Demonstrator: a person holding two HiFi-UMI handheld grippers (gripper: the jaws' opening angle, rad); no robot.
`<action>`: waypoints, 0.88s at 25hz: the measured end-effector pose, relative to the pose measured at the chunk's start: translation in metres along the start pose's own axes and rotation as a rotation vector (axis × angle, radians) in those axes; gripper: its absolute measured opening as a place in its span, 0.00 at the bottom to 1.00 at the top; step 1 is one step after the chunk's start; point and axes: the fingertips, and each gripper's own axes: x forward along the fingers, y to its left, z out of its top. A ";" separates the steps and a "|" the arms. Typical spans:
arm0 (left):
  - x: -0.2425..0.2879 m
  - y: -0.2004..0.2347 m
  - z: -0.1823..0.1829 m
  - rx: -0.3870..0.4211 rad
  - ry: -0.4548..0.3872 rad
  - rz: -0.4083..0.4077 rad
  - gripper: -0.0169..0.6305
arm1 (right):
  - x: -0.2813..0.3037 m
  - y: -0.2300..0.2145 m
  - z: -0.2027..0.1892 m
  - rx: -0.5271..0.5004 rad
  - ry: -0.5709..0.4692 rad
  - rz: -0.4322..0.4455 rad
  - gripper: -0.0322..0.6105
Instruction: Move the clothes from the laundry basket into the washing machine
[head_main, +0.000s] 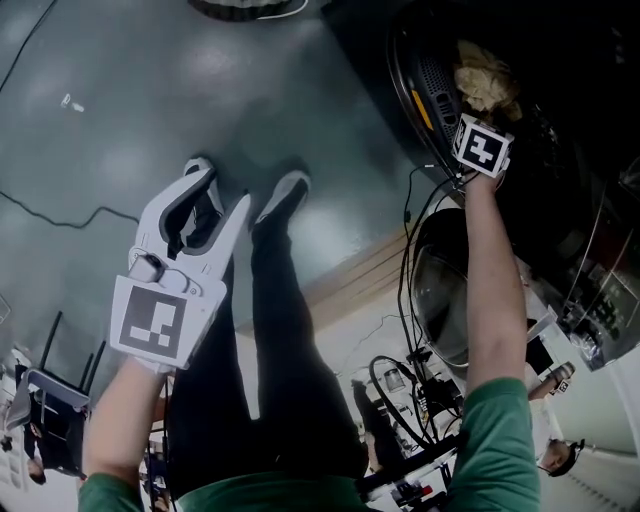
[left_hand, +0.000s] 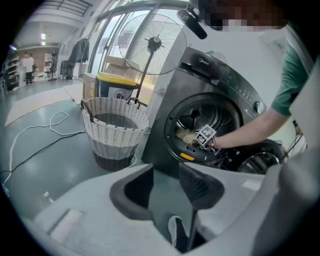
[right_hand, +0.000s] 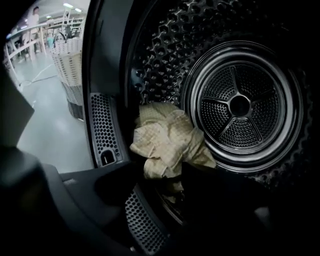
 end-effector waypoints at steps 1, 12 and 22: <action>-0.001 0.000 0.003 0.006 -0.004 0.000 0.27 | -0.006 0.000 0.000 0.018 -0.013 0.002 0.46; -0.053 -0.020 0.069 0.076 -0.090 0.030 0.27 | -0.161 0.032 0.001 0.062 -0.181 0.159 0.45; -0.124 -0.035 0.160 0.167 -0.157 0.090 0.27 | -0.336 0.050 0.076 0.162 -0.391 0.384 0.32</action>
